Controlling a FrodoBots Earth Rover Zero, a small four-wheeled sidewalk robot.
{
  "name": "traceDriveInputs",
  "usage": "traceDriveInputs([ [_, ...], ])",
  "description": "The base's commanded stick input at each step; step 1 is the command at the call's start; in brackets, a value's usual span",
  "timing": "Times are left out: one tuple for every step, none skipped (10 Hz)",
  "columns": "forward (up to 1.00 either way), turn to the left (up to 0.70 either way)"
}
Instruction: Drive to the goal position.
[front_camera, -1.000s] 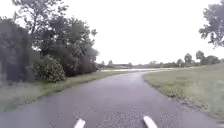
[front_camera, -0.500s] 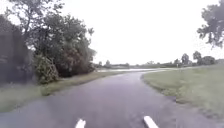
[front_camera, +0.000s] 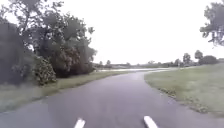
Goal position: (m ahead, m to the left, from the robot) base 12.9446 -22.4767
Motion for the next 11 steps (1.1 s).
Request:
traceDriveInputs([
  [0.70, 0.00],
  [0.70, 0.00],
  [0.70, 0.00],
  [0.70, 0.00],
  [0.70, 0.00],
  [0.70, 0.00],
  [0.70, 0.00],
  [0.70, 0.00],
  [0.70, 0.00],
  [0.70, 0.00],
  [0.70, 0.00],
])
